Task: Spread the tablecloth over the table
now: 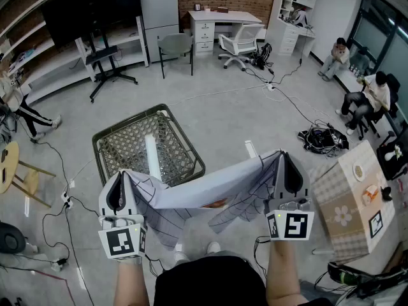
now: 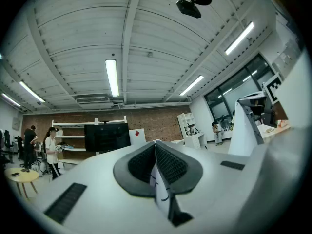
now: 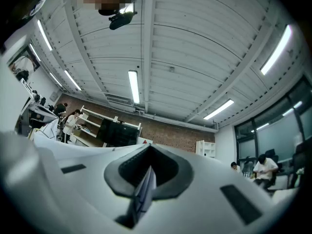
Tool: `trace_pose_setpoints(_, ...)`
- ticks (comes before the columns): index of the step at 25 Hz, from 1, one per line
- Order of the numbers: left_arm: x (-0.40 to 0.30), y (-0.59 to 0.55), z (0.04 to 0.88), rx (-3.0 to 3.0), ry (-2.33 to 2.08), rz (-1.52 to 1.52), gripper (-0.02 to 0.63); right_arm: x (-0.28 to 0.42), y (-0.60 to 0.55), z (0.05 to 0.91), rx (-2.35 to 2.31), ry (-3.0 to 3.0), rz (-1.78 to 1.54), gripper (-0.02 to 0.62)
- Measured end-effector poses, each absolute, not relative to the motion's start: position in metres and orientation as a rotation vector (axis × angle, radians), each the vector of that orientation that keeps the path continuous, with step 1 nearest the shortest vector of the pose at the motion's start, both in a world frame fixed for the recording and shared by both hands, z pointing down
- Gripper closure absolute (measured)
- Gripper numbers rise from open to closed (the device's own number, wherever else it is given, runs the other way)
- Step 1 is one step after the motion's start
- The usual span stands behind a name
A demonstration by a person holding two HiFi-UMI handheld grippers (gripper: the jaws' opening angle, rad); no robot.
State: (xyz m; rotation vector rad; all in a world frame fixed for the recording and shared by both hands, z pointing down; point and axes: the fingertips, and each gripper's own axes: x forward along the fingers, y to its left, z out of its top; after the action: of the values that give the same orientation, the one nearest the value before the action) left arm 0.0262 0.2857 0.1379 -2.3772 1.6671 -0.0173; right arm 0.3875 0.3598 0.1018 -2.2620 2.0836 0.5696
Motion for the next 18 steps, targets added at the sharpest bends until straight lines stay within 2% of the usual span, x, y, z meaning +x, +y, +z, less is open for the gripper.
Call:
trace_pose_setpoints(9, 0.016, 0.294, 0.144, -2.300, 1.766, -0.048, 0.594, 0.398, 0.350, 0.106, -2.170, 2.110, 0.490, 0.584)
trace_pose_setpoints(18, -0.023, 0.319, 0.140, -2.113, 1.982, -0.084, 0.594, 0.413, 0.322, 0.115, -2.071, 2.178, 0.468, 0.584)
